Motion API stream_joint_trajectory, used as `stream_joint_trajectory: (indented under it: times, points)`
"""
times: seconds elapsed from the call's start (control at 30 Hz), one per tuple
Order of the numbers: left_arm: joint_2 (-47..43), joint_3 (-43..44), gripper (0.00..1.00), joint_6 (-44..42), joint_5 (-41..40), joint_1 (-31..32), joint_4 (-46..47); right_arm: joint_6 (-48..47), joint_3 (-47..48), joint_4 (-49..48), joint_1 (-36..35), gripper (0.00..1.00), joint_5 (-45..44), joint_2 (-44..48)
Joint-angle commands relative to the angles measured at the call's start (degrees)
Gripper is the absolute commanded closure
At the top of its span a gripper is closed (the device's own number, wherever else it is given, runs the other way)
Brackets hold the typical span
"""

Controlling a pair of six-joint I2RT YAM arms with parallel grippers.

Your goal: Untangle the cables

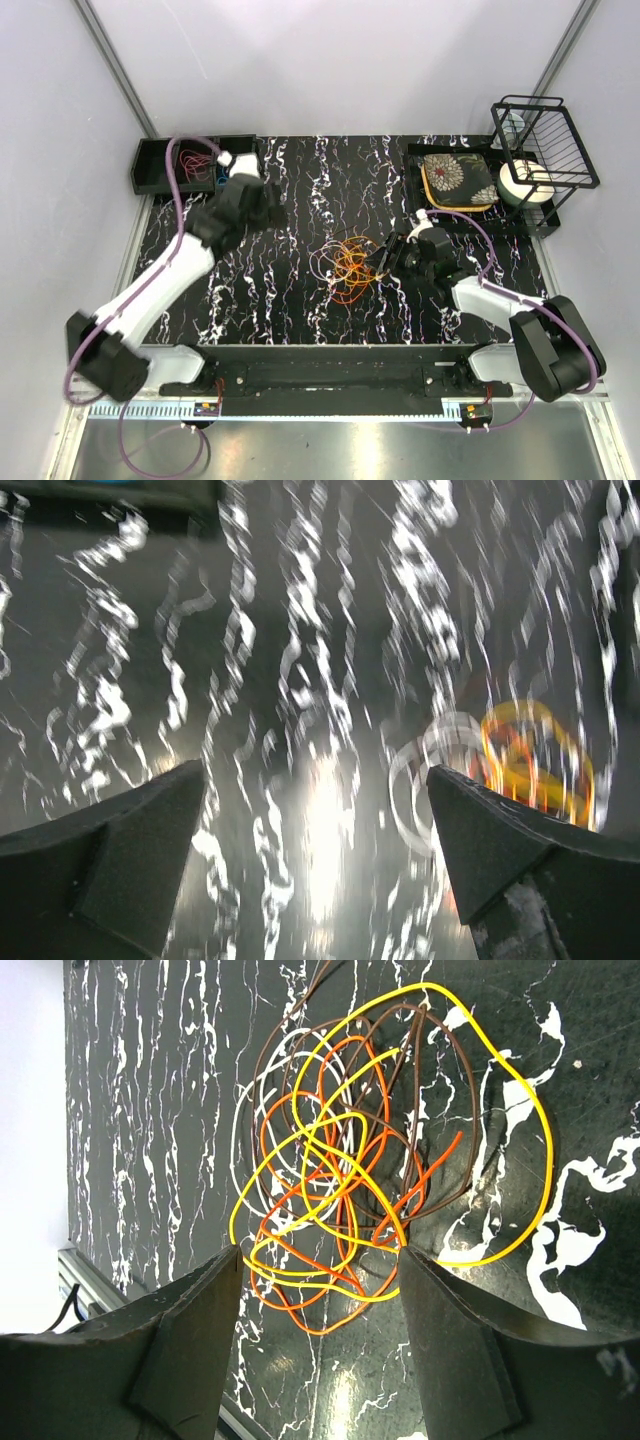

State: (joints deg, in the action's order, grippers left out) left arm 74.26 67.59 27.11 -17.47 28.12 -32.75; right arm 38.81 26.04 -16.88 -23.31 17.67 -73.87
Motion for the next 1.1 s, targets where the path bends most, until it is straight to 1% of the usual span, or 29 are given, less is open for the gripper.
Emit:
stream_joint_trajectory:
  times: [0.0, 0.03, 0.07, 0.1, 0.2, 0.23, 0.3, 0.37, 0.43, 0.5, 0.57, 0.7, 0.93, 1.07]
  points:
    - [-9.47, -10.53, 0.01, 6.18, -4.63, -0.16, 1.2, 0.3, -0.11, -1.66, -0.24, 0.31, -0.09, 2.14]
    - [-9.74, -11.86, 0.01, 6.54, 1.94, -3.48, 1.55, 0.39, -0.11, -1.57, -0.24, 0.31, -0.09, 2.15]
    - [-9.31, -13.61, 0.01, 5.68, 8.79, -4.21, 2.6, 0.31, -0.11, -1.31, -0.16, 0.31, -0.27, 2.41]
    - [-9.22, -14.15, 0.01, 6.71, 9.12, -1.17, 2.08, 0.39, -0.11, -0.79, -0.24, 0.31, -0.62, 2.85]
    - [-11.67, -18.1, 0.01, 10.14, -0.51, 5.35, 2.08, 0.57, -0.55, -0.08, -0.24, 0.31, -1.41, 4.34]
    - [-12.03, -18.98, 0.03, 10.94, -0.8, 6.76, 2.25, 0.74, -0.64, 0.18, -0.24, 0.31, -1.59, 4.52]
    - [-11.42, -20.48, 0.06, 11.91, -0.46, 7.3, 2.61, 0.74, -0.64, 0.8, -0.24, 0.31, -1.85, 4.96]
    - [-9.05, -20.57, 0.15, 12.08, -0.8, 8.96, 2.52, 0.66, -0.38, 1.15, -0.24, 0.31, -1.94, 4.78]
    - [-6.25, -20.4, 0.2, 12.61, -1.24, 11.33, 2.69, 0.57, -0.2, 1.33, -0.24, 0.31, -2.11, 4.43]
    - [-4.05, -19.61, 0.22, 13.49, -1.86, 13.7, 3.48, 0.48, -0.12, 1.33, -0.16, 0.31, -2.2, 4.17]
    - [-0.62, -19.08, 0.26, 14.54, -1.43, 14.68, 5.15, 0.66, 0.06, 1.5, -0.24, 0.32, -2.2, 3.82]
    - [5.09, -17.59, 0.28, 15.77, -0.81, 16.96, 8.31, 0.66, 0.24, 1.68, -0.24, 0.32, -2.55, 3.47]
    - [15.63, -12.93, 0.36, 14.9, 0.07, 18.02, 12.36, 0.66, 1.03, 2.21, -0.16, 0.32, -2.64, 2.5]
    - [18.72, -11.78, 0.37, 14.99, 1.13, 18.29, 13.85, 0.39, 1.47, 2.29, -0.16, 0.32, -2.2, 1.71]
